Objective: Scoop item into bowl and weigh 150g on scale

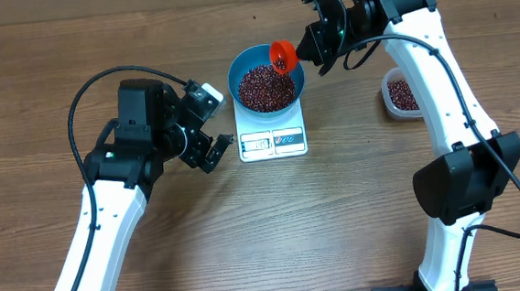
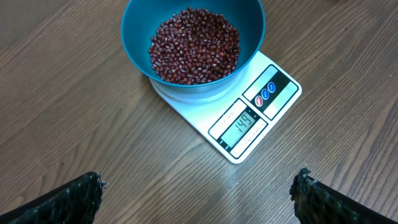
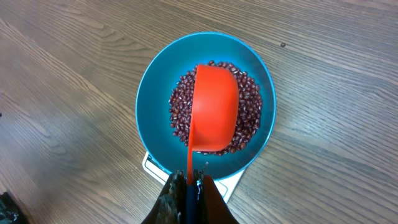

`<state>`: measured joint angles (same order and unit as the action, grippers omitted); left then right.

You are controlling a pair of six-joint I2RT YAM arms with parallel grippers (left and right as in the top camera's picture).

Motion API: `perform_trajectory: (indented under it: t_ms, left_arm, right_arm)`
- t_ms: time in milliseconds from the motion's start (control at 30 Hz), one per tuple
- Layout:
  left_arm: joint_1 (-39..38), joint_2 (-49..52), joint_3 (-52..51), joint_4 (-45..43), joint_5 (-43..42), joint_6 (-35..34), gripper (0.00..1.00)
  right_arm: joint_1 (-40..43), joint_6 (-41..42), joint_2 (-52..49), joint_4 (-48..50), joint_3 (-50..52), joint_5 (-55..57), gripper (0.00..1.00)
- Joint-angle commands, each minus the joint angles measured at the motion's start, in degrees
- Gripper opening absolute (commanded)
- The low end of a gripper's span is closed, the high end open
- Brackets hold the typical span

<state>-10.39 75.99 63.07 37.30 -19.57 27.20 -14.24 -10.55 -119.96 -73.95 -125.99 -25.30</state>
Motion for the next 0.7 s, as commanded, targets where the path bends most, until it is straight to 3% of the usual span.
perform_trajectory:
  t_ms: [0,467,667]
  left_arm:
    - [0.2,0.3,1.3,0.0,-1.0,0.7,1.0]
    - [0.2,0.3,1.3,0.0,-1.0,0.7,1.0]
    - [0.2,0.3,1.3,0.0,-1.0,0.7,0.99]
  right_arm:
    - [0.2,0.0,2.6,0.5,-2.0,-0.6,0.04]
    - [-1.1,-0.2,2.6,1.7,-2.0,0.0,0.04]
    - [-2.2,-0.2,2.6,0.8,-2.0,7.6,0.04]
